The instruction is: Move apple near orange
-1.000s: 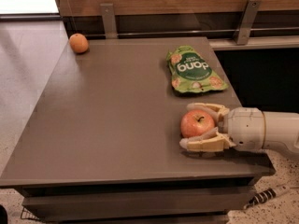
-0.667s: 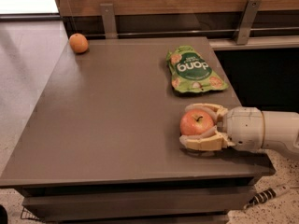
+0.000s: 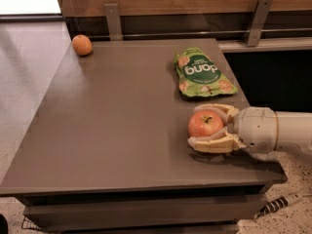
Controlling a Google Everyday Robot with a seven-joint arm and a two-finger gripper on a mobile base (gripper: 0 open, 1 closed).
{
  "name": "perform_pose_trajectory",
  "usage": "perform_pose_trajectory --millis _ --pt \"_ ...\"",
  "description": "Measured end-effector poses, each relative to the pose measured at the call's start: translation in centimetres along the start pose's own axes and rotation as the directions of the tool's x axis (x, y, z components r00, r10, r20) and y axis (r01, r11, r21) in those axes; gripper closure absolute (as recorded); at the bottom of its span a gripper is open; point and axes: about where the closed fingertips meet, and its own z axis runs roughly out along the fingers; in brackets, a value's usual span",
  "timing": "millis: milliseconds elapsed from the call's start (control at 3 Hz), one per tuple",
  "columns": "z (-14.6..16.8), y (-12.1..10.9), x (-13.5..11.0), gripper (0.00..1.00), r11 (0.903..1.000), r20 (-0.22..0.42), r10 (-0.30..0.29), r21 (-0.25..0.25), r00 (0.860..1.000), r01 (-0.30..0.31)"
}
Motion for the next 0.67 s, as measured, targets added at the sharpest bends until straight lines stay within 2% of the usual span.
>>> perform_pose_trajectory --millis 333,667 --pt "-1.5 -3.2 -3.5 1.00 0.9983 0.010 -0.018 0.056 1.000 0.017" --pt "-2.0 -8.4 -6.8 1.00 0.9959 -0.005 -0.007 0.091 1.000 0.007"
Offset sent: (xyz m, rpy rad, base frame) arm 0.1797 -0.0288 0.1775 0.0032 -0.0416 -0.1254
